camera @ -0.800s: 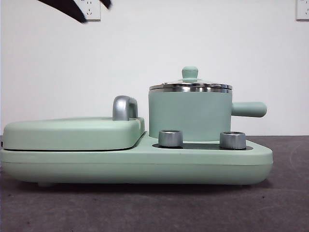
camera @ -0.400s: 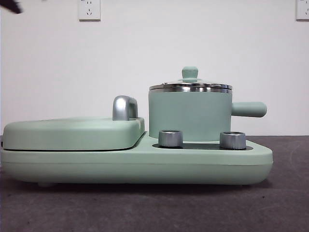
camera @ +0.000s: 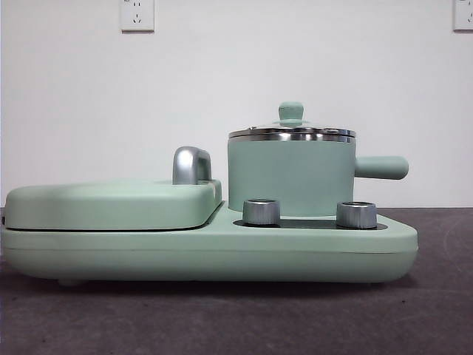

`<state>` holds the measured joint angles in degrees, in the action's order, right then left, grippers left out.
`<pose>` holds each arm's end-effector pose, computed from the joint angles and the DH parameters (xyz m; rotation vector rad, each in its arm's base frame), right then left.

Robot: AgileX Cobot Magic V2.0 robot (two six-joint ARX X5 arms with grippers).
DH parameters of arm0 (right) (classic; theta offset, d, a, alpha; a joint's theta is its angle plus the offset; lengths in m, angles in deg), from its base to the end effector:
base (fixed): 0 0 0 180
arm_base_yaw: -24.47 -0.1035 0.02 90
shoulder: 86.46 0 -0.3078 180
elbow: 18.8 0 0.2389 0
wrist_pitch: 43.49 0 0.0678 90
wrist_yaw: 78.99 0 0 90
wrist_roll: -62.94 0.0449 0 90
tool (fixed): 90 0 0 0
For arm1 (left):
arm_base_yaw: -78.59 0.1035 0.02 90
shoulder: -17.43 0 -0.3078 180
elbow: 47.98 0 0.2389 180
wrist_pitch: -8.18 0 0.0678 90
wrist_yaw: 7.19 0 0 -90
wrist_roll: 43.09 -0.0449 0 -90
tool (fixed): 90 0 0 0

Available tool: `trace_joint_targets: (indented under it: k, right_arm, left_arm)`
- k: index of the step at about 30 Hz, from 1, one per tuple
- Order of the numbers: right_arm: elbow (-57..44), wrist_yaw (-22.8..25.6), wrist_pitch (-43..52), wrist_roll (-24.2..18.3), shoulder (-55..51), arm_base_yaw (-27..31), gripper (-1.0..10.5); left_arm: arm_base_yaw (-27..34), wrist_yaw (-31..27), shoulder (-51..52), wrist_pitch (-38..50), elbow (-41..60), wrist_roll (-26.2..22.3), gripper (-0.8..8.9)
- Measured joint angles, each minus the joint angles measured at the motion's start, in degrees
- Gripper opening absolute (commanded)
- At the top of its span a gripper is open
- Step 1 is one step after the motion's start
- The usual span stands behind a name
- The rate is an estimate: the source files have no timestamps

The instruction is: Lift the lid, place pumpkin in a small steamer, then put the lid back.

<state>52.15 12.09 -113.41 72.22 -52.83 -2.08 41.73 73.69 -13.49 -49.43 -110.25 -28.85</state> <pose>0.0439 0.0210 0.3581 0.0182 0.5897 0.3856 0.0527 -0.0306 0.3363 -0.0593 0.4811 -0.4186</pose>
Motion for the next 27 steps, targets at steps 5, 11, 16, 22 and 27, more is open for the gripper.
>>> trace_joint_targets:
  k: [5, 11, 16, 22, 27]
  right_arm:
    - [0.00, 0.17, 0.00, -0.02, 0.00, 0.02, 0.2]
    - [-0.02, -4.11, -0.81, 0.04, -0.31, 0.00, 0.2]
    - [-0.02, -4.07, -0.81, 0.04, -0.92, -0.02, 0.2]
    - [-0.02, -4.07, -0.81, 0.04, -0.94, -0.02, 0.2]
    - [-0.02, -4.09, -0.81, 0.04, -0.94, -0.02, 0.2]
  left_arm:
    - [0.00, 0.00, -0.02, -0.17, 0.00, -0.26, 0.06]
    - [0.00, 0.00, 0.70, 0.00, 0.00, -2.25, 0.07]
    - [0.00, 0.00, 1.33, 0.02, 0.00, -2.64, 0.07]
    - [0.00, 0.00, 1.29, 0.00, 0.00, -2.64, 0.07]
    - [1.64, 0.02, 1.97, 1.38, 0.59, -2.95, 0.07]
